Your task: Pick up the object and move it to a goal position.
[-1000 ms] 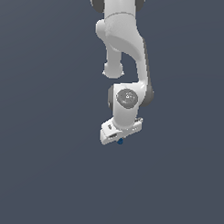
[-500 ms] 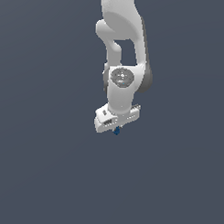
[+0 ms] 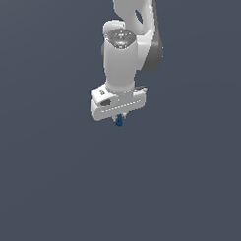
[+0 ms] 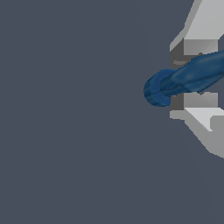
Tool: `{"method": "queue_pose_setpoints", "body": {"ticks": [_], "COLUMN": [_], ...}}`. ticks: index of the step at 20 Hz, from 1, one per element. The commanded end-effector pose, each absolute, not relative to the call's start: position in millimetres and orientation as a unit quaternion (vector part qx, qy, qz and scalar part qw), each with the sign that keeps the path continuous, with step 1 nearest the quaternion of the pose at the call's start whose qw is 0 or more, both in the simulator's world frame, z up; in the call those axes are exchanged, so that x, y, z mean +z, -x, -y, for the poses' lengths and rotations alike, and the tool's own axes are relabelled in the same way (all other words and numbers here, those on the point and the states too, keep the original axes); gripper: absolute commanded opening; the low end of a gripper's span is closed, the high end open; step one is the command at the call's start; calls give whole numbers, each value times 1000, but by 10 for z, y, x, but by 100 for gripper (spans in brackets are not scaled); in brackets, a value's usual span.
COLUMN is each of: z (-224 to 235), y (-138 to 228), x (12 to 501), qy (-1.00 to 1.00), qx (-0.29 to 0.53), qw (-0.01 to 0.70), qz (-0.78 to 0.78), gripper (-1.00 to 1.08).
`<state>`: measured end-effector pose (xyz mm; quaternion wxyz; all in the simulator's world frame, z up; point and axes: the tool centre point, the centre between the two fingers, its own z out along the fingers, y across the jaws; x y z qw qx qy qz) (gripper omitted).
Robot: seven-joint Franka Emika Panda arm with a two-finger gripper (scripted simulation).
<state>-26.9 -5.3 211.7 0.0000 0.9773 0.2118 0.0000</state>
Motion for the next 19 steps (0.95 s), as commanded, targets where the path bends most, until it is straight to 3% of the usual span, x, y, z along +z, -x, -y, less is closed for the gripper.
{"method": "queue_pose_setpoints", "body": {"ticks": [1, 10, 19], "z": [133, 352, 434], "y": [364, 590, 654], "x": [2359, 3014, 3246], "qy": [-977, -977, -977], "qx": [0, 0, 0], "qw": [0, -1, 0], "qz": [-212, -212, -212], "gripper": [-100, -100, -100]}}
